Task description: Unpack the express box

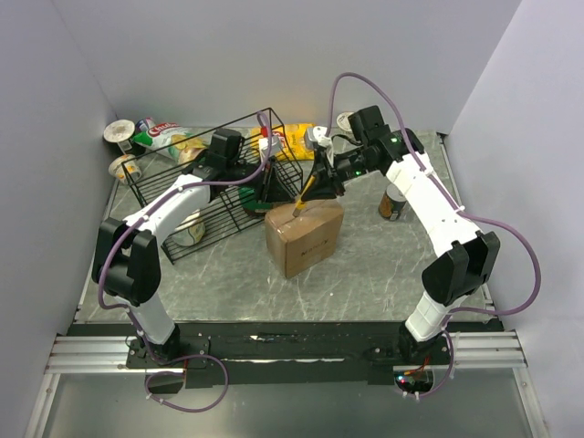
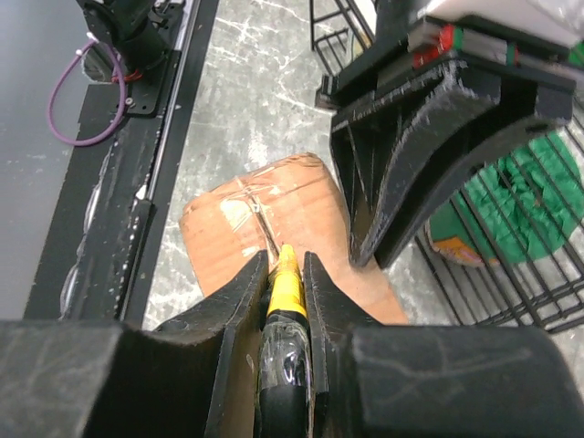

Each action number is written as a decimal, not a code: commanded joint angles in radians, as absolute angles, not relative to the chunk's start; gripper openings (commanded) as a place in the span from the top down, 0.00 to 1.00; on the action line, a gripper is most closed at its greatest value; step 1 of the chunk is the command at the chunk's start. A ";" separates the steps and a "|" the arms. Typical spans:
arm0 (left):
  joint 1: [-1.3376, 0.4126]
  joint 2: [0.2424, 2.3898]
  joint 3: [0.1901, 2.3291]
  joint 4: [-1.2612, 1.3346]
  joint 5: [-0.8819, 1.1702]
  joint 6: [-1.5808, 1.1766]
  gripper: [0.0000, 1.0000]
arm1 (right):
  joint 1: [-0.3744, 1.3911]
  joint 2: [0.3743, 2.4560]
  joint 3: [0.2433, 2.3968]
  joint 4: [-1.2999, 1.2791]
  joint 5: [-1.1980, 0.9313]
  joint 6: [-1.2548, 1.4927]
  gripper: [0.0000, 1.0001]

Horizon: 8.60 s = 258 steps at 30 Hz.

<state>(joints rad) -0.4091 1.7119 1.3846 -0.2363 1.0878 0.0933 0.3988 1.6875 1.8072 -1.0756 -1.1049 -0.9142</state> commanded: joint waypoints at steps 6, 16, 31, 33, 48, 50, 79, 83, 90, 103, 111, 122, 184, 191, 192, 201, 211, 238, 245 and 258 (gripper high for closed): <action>-0.408 1.700 1.405 -0.328 1.022 0.117 0.75 | 0.321 1.681 1.853 -1.210 -1.000 -1.017 1.00; -0.390 1.350 1.193 -0.193 0.821 0.113 0.27 | 0.327 1.648 1.799 -1.141 -1.003 -0.953 1.00; -0.468 1.338 1.052 -0.109 0.759 0.411 0.32 | 0.351 1.614 1.753 -1.066 -0.960 -0.856 1.00; -0.468 1.376 1.068 -0.084 0.717 0.393 0.34 | 0.354 1.598 1.735 -1.063 -0.950 -0.851 1.00; -0.399 1.534 1.279 -0.081 0.641 0.365 0.37 | 0.410 1.462 1.565 -1.017 -0.897 -0.750 1.00; -0.373 1.511 1.287 -0.077 0.664 0.301 0.36 | 0.410 1.463 1.569 -1.014 -0.879 -0.758 1.00; -0.541 1.727 1.328 -0.063 0.887 -0.016 0.42 | 0.333 1.572 1.750 -1.204 -0.992 -1.090 1.00; -0.558 1.727 1.316 -0.069 0.876 0.055 0.43 | 0.302 1.618 1.831 -1.305 -1.009 -1.164 1.00; -0.569 1.733 1.341 -0.112 0.879 0.135 0.52 | 0.256 1.680 1.907 -1.428 -1.015 -1.275 1.00; -0.581 1.707 1.367 -0.121 0.835 0.212 0.48 | 0.213 1.701 1.942 -1.563 -1.014 -1.387 1.00; -0.537 1.429 1.247 -0.017 0.776 0.283 0.28 | 0.224 1.597 1.801 -1.332 -0.983 -1.162 1.00; -0.552 1.325 1.101 0.040 0.749 0.225 0.23 | 0.383 1.494 1.629 -0.873 -0.844 -0.635 1.00; -0.520 1.626 1.157 -0.198 0.836 0.342 0.36 | 0.333 1.473 1.661 -1.055 -0.784 -0.692 1.00; -0.520 1.643 1.166 -0.186 0.827 0.319 0.37 | 0.334 1.450 1.661 -1.075 -0.700 -0.641 1.00; -0.520 1.644 1.166 -0.186 0.819 0.319 0.37 | 0.336 1.447 1.658 -1.075 -0.698 -0.638 1.00; -0.520 1.651 1.172 -0.210 0.810 0.339 0.38 | 0.333 1.425 1.658 -1.137 -0.669 -0.666 1.00; -0.520 1.661 1.170 -0.218 0.795 0.356 0.39 | 0.270 1.393 1.660 -1.213 -0.670 -0.722 1.00; -0.520 1.684 1.350 -0.135 0.951 0.241 0.39 | 0.233 1.212 1.491 -1.000 -0.505 -0.488 1.00; -0.574 1.785 1.518 -0.091 1.114 0.192 0.36 | 0.250 1.206 1.474 -0.989 -0.509 -0.499 1.00; -0.653 1.904 1.568 0.179 1.215 0.064 0.37 | 0.264 1.252 1.543 -0.991 -0.505 -0.500 1.00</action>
